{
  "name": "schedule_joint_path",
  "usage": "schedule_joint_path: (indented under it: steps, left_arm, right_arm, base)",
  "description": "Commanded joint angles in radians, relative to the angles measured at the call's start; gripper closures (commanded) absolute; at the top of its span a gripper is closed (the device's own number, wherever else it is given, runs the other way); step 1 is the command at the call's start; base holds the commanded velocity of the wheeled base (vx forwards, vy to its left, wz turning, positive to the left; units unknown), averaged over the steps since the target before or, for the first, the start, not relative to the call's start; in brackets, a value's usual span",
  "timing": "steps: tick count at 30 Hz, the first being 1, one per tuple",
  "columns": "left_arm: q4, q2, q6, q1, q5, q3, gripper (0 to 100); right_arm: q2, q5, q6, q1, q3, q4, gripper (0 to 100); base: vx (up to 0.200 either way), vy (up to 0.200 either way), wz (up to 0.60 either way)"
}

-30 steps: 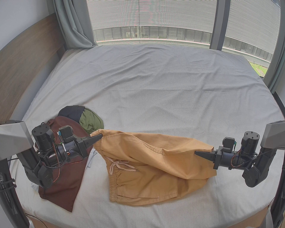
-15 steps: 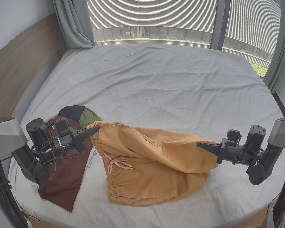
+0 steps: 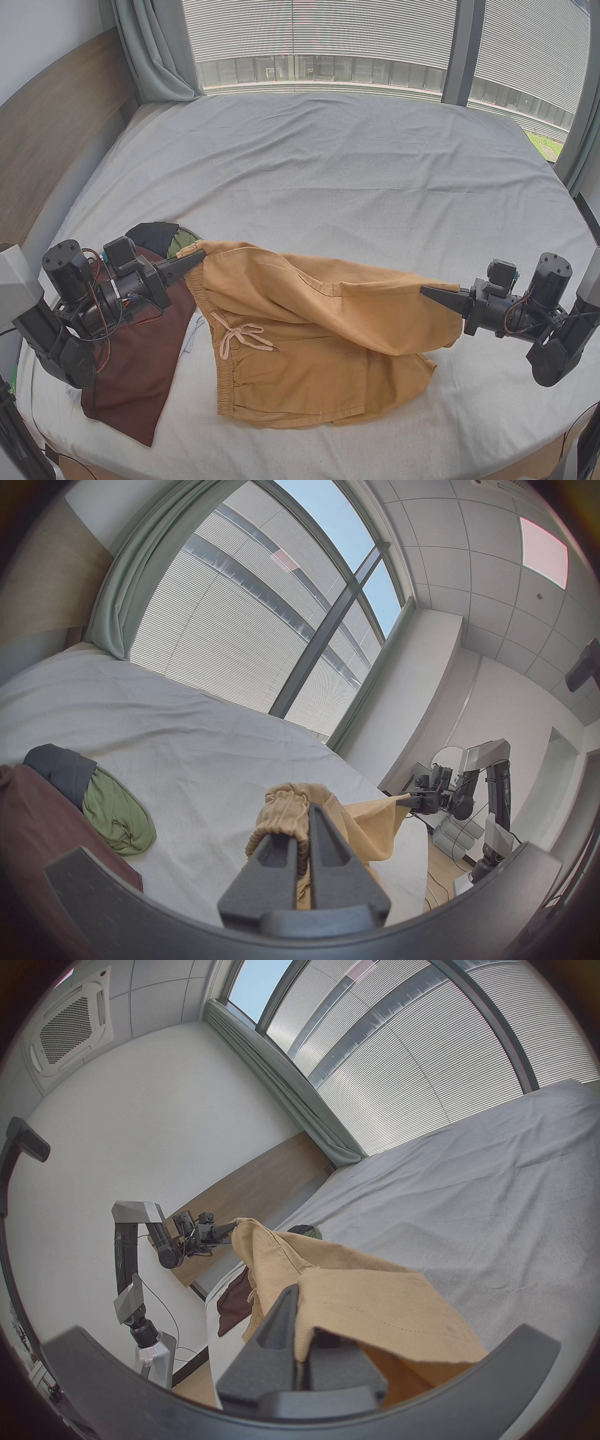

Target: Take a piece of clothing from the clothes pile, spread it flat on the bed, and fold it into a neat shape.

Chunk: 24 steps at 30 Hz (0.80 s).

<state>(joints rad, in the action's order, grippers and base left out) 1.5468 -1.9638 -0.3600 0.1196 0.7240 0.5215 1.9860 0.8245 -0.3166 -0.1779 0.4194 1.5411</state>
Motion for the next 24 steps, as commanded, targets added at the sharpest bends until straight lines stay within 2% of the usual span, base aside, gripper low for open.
schedule_joint_path:
  steps: [1,24]
  left_arm:
    - [0.001,0.028,-0.002,0.002,0.0,0.0,100]
    - [0.001,0.112,-0.013,0.005,0.002,0.018,100]
  right_arm:
    - [-0.038,-0.001,-0.009,0.0,0.001,0.001,100]
    - [-0.193,-0.033,-0.088,-0.034,0.021,-0.001,100]
  base:
    - [0.0,0.0,0.0]
    - [0.0,0.0,0.0]
